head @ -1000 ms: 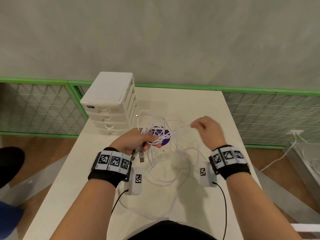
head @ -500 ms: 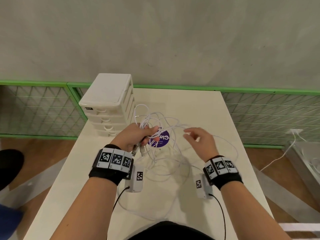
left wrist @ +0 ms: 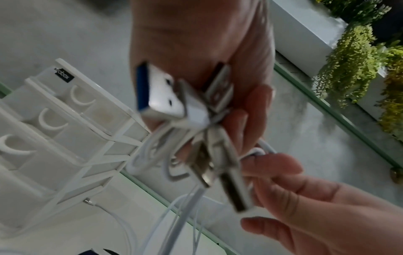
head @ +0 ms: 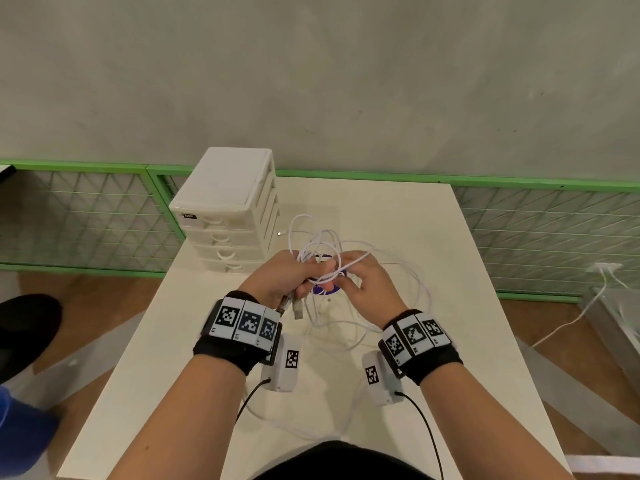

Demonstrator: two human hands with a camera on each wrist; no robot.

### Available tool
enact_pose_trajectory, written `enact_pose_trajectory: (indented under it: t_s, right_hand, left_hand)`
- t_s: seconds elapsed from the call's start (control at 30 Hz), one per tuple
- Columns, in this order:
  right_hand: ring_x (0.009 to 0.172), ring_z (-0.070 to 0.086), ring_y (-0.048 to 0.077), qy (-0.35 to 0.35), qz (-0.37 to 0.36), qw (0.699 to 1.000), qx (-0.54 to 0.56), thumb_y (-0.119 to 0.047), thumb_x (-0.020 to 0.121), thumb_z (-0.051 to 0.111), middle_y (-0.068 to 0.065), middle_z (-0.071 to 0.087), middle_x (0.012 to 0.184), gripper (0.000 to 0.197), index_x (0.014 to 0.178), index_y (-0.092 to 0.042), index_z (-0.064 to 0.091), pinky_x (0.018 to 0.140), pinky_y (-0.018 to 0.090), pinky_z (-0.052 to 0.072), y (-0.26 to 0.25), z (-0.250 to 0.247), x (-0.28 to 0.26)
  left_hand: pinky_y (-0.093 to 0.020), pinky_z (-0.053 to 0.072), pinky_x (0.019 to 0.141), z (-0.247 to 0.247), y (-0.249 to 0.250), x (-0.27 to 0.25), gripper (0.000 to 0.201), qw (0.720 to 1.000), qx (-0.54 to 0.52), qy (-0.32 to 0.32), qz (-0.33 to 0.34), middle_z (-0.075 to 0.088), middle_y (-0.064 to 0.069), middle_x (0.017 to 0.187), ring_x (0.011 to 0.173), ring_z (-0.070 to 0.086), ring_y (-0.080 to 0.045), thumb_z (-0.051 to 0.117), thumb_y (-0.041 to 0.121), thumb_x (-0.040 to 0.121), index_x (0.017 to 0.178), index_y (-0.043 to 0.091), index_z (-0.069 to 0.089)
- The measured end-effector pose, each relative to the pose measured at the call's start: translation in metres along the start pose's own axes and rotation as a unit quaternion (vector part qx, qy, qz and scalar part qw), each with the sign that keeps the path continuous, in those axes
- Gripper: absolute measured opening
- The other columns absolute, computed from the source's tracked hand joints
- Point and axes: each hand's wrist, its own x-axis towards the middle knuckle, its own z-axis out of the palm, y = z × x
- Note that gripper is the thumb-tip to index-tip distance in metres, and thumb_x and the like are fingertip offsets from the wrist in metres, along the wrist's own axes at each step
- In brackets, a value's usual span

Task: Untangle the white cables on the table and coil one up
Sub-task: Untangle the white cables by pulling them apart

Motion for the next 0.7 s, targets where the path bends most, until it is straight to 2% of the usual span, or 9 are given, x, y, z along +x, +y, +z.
enact_pose_trajectory:
  t_s: [0.07,0.13,0.27,0.33,0.4,0.43,0.53,0.6,0.7]
  right_hand:
    - [0.088,0.058,0.008,0.016,0.036,0.999,-0.005,-0.006,0.085,0.062,-0.005,0.069,0.093,0.018,0.093,-0.015,0.075,0.078,0.012,0.04,0.003,-0.009,0.003]
    - [0.084,0.061,0.013,0.09,0.091,0.991,-0.026,-0.01,0.087,0.062,-0.001,0.071,0.09,0.015,0.093,-0.015,0.075,0.073,0.011,0.04,0.017,-0.029,0.008]
    - [0.092,0.062,0.024,0.229,0.235,0.943,-0.06,-0.025,0.091,0.058,0.007,0.071,0.096,0.022,0.101,-0.01,0.072,0.08,0.025,0.043,0.052,-0.079,0.006]
    - [0.093,0.061,0.026,0.25,0.3,0.917,-0.082,-0.028,0.093,0.055,0.008,0.071,0.096,0.025,0.105,-0.013,0.07,0.081,0.029,0.043,0.065,-0.093,-0.003]
    - [0.098,0.061,0.029,0.239,0.347,0.901,-0.099,-0.03,0.093,0.054,0.009,0.07,0.102,0.026,0.109,-0.016,0.069,0.086,0.034,0.045,0.075,-0.095,-0.01]
    - [0.103,0.06,0.03,0.221,0.364,0.898,-0.113,-0.029,0.094,0.053,0.009,0.068,0.11,0.027,0.113,-0.016,0.068,0.09,0.035,0.044,0.078,-0.091,-0.012]
    - [0.124,0.046,0.03,0.195,0.31,0.92,-0.137,-0.015,0.095,0.049,0.013,0.051,0.136,0.036,0.131,-0.011,0.054,0.102,0.033,0.035,0.076,-0.072,-0.013]
    - [0.132,0.037,0.028,0.197,0.227,0.945,-0.129,-0.011,0.093,0.049,0.014,0.041,0.143,0.046,0.138,-0.008,0.042,0.108,0.032,0.027,0.062,-0.06,-0.012]
    - [0.136,0.029,0.024,0.184,0.159,0.963,-0.114,-0.007,0.09,0.05,0.012,0.033,0.147,0.06,0.145,-0.011,0.029,0.111,0.03,0.023,0.042,-0.047,-0.008]
  left_hand:
    - [-0.016,0.026,0.036,-0.002,0.0,-0.001,0.029,0.999,0.028,-0.03,0.002,0.053,0.006,0.04,0.031,0.03,-0.005,0.06,0.029,0.094,0.076,0.007,0.064]
    - [-0.018,0.024,0.034,-0.011,-0.001,-0.003,0.033,0.995,0.074,-0.064,-0.003,0.046,0.003,0.04,0.033,0.028,-0.008,0.06,0.035,0.093,0.08,0.008,0.072]
    - [-0.021,0.026,0.038,-0.03,-0.006,-0.004,0.031,0.99,0.106,-0.093,-0.002,0.043,-0.003,0.046,0.039,0.031,-0.01,0.062,0.037,0.091,0.09,0.01,0.077]
    - [-0.024,0.027,0.042,-0.033,-0.009,-0.002,0.027,0.993,0.093,-0.078,0.004,0.052,-0.009,0.051,0.042,0.035,-0.012,0.063,0.034,0.091,0.091,0.012,0.077]
    - [-0.025,0.029,0.045,-0.033,-0.013,0.002,0.023,0.996,0.076,-0.049,0.013,0.062,-0.025,0.069,0.046,0.039,-0.015,0.066,0.035,0.089,0.079,0.017,0.074]
    - [-0.023,0.031,0.042,-0.031,-0.014,0.006,0.024,0.998,0.063,-0.027,0.014,0.064,-0.025,0.069,0.044,0.041,-0.014,0.066,0.032,0.089,0.073,0.014,0.069]
    - [-0.016,0.029,0.032,-0.023,-0.013,0.012,0.034,0.999,0.011,0.038,0.014,0.051,-0.005,0.045,0.031,0.038,-0.011,0.064,0.02,0.091,0.064,0.014,0.046]
    - [-0.017,0.03,0.033,-0.017,-0.014,0.016,0.032,0.997,-0.02,0.068,0.025,0.046,-0.004,0.044,0.032,0.038,-0.011,0.065,0.019,0.091,0.066,0.012,0.046]
    - [-0.021,0.034,0.038,-0.012,-0.015,0.017,0.027,0.996,-0.053,0.06,0.04,0.048,-0.002,0.046,0.036,0.04,-0.011,0.066,0.027,0.09,0.077,0.007,0.055]
